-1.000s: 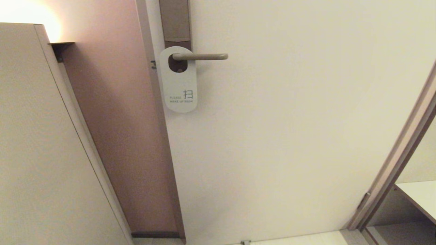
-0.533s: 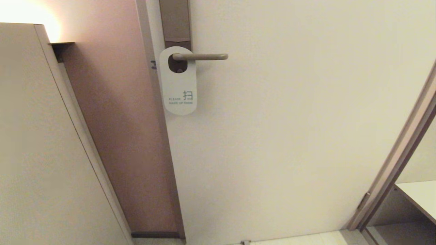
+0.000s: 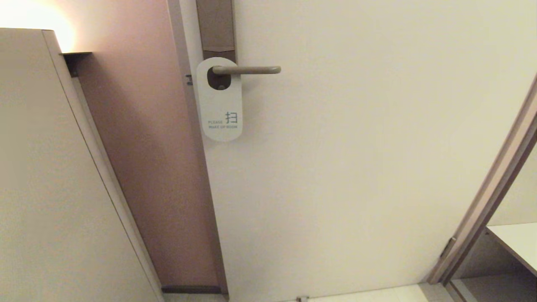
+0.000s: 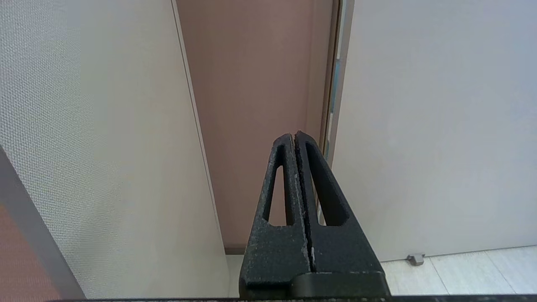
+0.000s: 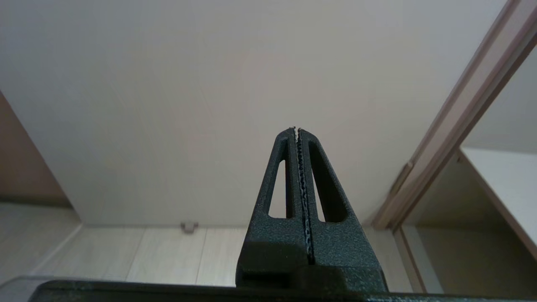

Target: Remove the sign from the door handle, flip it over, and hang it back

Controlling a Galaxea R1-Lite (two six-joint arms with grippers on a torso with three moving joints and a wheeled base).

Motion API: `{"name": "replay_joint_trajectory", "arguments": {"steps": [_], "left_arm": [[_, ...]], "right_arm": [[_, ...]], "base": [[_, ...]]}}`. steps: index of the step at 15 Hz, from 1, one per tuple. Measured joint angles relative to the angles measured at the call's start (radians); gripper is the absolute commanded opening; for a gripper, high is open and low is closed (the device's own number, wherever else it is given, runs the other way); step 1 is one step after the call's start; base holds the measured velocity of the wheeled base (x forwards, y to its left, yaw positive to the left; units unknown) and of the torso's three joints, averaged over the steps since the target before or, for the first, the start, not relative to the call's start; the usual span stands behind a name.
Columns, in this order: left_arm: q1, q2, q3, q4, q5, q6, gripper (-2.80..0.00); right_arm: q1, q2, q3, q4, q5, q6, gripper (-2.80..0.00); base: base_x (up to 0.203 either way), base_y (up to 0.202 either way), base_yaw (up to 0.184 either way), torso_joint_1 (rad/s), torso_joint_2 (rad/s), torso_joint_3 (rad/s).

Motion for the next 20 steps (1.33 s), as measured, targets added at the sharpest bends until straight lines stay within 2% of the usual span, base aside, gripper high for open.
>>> {"name": "replay_joint_trajectory", "arguments": {"steps": [7,20], "left_arm": [[0.000,0.000,0.000,0.000,-0.001,0.000,-2.80],[0.000,0.000,0.000,0.000,-0.001,0.000,-2.80]], "right_arm": [[0.000,-0.081,0.000,0.001,0.000,0.005,-2.80],[0.000,-0.086,0.000,0.001,-0.002,0.004,-2.80]], "base": [[0.000,0.000,0.000,0.000,0.00,0.000],[0.000,0.000,0.000,0.000,0.00,0.000]]}}
